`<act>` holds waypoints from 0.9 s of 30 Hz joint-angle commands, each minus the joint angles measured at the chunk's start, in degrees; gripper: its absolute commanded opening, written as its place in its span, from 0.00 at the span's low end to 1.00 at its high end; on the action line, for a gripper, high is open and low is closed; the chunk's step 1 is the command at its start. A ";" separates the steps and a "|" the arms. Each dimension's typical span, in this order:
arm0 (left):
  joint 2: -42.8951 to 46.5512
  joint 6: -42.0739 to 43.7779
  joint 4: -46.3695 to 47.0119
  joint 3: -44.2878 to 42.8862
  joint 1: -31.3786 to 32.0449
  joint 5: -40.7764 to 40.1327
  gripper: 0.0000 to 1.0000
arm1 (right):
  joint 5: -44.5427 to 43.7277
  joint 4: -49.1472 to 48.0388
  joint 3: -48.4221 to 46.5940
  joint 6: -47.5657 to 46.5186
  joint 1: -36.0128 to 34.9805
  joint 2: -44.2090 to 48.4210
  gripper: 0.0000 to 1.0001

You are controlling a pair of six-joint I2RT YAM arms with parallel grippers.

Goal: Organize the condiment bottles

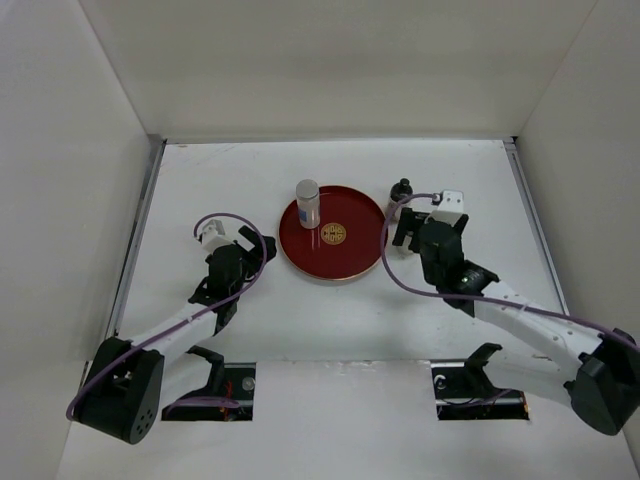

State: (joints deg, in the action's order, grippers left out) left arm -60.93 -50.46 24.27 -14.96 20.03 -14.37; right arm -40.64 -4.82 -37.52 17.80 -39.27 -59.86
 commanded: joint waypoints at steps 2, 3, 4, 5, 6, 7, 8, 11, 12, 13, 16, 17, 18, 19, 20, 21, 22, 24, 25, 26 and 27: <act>-0.25 0.01 3.50 -0.07 -0.12 -0.83 1.00 | 7.58 2.45 -0.27 4.17 6.08 -3.24 1.00; -0.25 0.01 3.59 0.02 -0.21 -0.83 1.00 | 8.55 2.45 -0.88 4.26 6.70 -4.12 1.00; -0.25 0.01 3.59 0.11 -0.30 -0.66 1.00 | 9.26 1.84 -1.85 4.35 7.23 -5.61 1.00; -0.16 0.01 3.59 0.11 -0.39 -0.57 1.00 | 9.53 1.57 -2.55 4.26 7.67 -6.84 1.00; 0.02 0.01 3.59 0.19 -0.39 -0.66 1.00 | 10.14 1.22 -3.78 4.00 8.54 -8.42 1.00; 0.19 0.09 3.59 0.20 -0.13 -0.92 1.00 | 10.49 0.95 -4.92 3.56 9.16 -10.18 1.00; -0.07 0.18 3.59 0.11 0.05 -1.01 1.00 | 11.19 0.69 -6.33 2.95 9.86 -12.11 1.00; -1.03 0.01 3.59 -0.16 -0.04 -0.49 1.00 | 13.39 1.04 -9.93 2.41 11.89 -17.65 1.00; -1.04 -0.08 3.59 -0.16 -0.21 -0.31 1.00 | 13.66 0.95 -10.64 2.33 12.06 -19.06 1.00; -0.69 -0.08 3.59 -0.16 -0.30 -0.13 1.00 | 13.40 1.13 -11.26 2.32 12.41 -20.38 0.99; -0.16 0.10 3.59 -0.07 -0.04 -0.57 1.00 | 12.08 1.92 -11.70 2.76 12.68 -22.58 0.95; -0.16 0.10 3.59 -0.07 -0.13 -0.40 1.00 | 11.47 2.01 -11.44 3.02 12.68 -22.93 0.95; -0.16 -0.17 3.59 -0.07 -0.39 -0.13 1.00 | 11.03 2.01 -11.18 3.29 12.33 -23.20 0.95; -0.07 -0.17 3.50 -0.07 -0.39 0.04 1.00 | 10.85 2.09 -11.00 3.38 12.33 -23.46 0.92; 0.10 -0.17 3.50 -0.07 -0.39 0.04 1.00 | 10.76 2.09 -10.91 3.29 12.33 -23.64 0.88; 0.28 -0.08 3.59 0.02 -0.22 -0.30 1.00 | 10.67 2.18 -10.91 3.12 12.07 -23.64 0.80; 0.19 0.01 3.59 0.02 0.05 -0.48 1.00 | 10.15 2.27 -10.91 3.03 11.80 -23.12 0.73; -0.42 0.01 3.59 -0.07 0.14 -0.48 1.00 | 8.13 2.36 -11.09 3.11 10.75 -21.02 0.62; -0.60 -0.17 3.59 -0.16 -0.04 -0.13 1.00 | 6.99 2.36 -11.26 2.68 9.70 -19.53 0.60; -0.51 -0.17 3.59 -0.16 -0.30 0.04 1.00 | 5.85 2.45 -11.78 2.24 8.39 -17.86 0.59; -0.25 -0.17 3.59 -0.16 -0.30 -0.04 1.00 | 4.71 2.71 -12.49 1.28 7.07 -16.36 0.58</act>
State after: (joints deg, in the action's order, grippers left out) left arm -61.71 -50.43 24.82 -14.96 19.90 -14.52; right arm -31.40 0.45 -46.98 20.29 -28.93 -82.32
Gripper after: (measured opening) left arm 0.997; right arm 0.686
